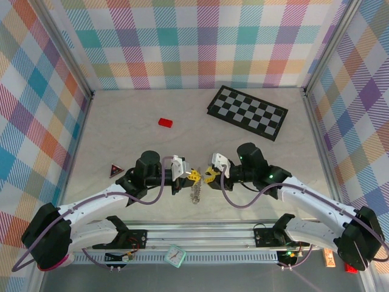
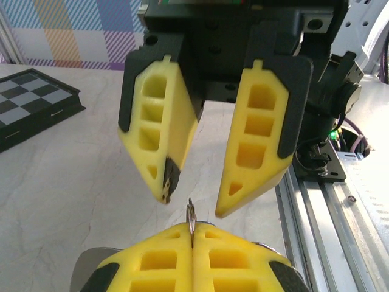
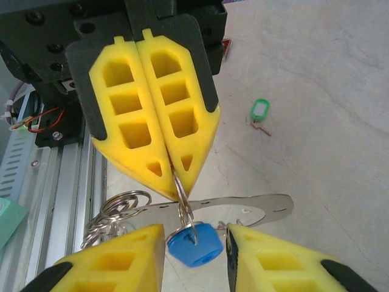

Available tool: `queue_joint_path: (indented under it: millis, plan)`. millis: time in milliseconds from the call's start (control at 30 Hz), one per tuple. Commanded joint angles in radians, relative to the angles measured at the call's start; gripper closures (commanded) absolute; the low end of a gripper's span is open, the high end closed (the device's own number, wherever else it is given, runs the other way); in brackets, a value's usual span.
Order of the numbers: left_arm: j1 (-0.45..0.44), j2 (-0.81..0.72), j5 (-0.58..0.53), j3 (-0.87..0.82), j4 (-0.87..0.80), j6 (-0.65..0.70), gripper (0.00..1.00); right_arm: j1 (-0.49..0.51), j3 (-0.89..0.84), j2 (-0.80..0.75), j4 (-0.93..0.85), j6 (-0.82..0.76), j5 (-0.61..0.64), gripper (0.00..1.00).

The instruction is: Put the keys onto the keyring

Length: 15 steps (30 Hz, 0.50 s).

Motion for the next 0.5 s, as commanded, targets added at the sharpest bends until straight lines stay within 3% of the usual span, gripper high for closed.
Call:
queue_joint_path:
  millis: [0,467]
  plan:
    - [-0.005,-0.020,0.039,-0.009,0.075,-0.015,1.00,-0.002,0.017,0.012,0.025,0.004,-0.039,0.69]
    - [-0.006,-0.031,0.052,-0.007,0.078,-0.012,1.00,-0.002,0.028,0.003,-0.049,-0.044,0.004,1.00]
